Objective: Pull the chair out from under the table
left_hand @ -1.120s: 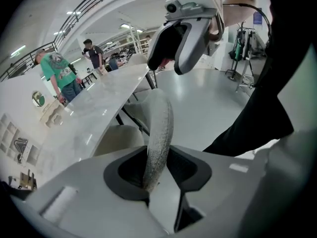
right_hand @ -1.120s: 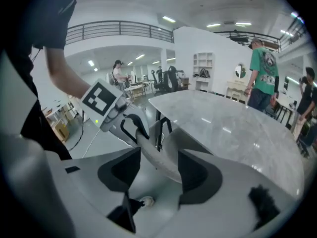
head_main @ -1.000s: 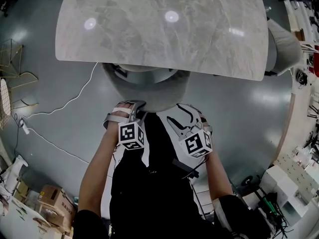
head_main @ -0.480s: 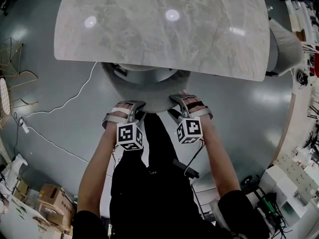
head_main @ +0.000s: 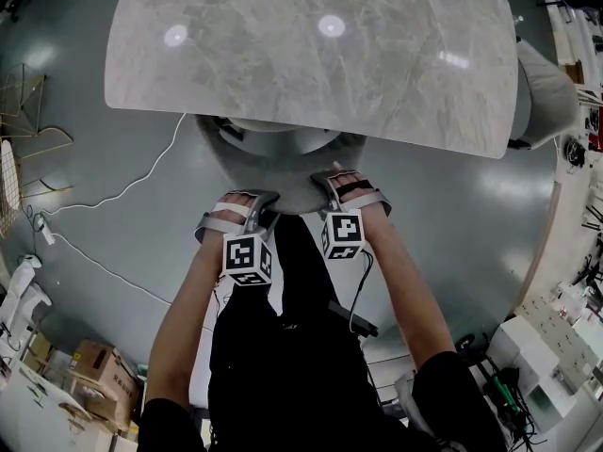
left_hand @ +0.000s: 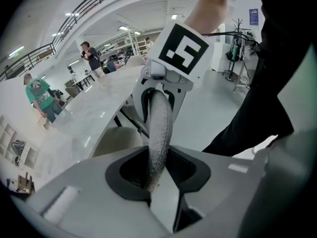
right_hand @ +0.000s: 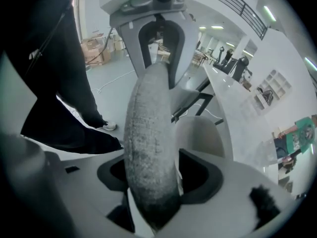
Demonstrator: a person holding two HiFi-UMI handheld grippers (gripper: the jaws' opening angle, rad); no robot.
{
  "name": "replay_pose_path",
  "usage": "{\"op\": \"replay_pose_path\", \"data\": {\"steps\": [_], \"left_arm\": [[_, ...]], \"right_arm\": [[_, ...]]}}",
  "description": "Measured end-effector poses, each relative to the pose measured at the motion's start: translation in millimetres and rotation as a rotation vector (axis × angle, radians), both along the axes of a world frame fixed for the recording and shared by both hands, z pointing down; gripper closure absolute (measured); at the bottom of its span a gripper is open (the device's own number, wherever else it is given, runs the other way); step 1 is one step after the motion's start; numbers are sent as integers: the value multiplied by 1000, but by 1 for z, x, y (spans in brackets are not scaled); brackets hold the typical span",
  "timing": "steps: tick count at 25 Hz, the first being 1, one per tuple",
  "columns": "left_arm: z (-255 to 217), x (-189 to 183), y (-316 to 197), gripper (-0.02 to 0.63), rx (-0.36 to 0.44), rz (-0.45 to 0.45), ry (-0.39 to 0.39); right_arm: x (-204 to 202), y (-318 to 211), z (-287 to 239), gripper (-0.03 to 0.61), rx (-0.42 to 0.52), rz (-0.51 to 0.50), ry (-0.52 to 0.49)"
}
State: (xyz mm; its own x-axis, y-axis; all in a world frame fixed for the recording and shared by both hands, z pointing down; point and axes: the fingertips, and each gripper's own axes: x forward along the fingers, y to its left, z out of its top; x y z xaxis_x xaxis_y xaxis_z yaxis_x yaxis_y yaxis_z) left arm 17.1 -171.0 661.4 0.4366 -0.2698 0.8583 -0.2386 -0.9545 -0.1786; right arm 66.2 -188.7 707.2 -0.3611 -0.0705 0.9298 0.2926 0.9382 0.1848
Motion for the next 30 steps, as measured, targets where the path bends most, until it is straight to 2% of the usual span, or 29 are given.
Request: {"op": "replay_pose_path", "data": {"steps": [3, 6, 10, 14, 16, 18, 21, 30], "left_arm": [[2, 0, 0, 499, -14, -11, 1], [5, 0, -1, 481, -30, -29, 6], [10, 2, -3, 461, -25, -25, -12], [21, 2, -11, 366, -25, -12, -59], [31, 5, -12, 357, -57, -1, -75], [45, 5, -11, 385, -59, 36, -122], [59, 1, -10, 455, 4, 130, -231], [57, 2, -6, 514, 32, 192, -210]], "right_arm": [[-2, 4, 11, 339, 0, -53, 42], [-3, 7, 15, 432, 27, -112, 37], [-1, 7, 15, 448, 37, -132, 38], [-3, 8, 16, 451, 35, -131, 40], [-2, 9, 16, 453, 27, -130, 39], [-3, 8, 15, 454, 35, -133, 39], [-4, 7, 16, 454, 33, -133, 37], [-6, 7, 13, 454, 42, -133, 36]]}}
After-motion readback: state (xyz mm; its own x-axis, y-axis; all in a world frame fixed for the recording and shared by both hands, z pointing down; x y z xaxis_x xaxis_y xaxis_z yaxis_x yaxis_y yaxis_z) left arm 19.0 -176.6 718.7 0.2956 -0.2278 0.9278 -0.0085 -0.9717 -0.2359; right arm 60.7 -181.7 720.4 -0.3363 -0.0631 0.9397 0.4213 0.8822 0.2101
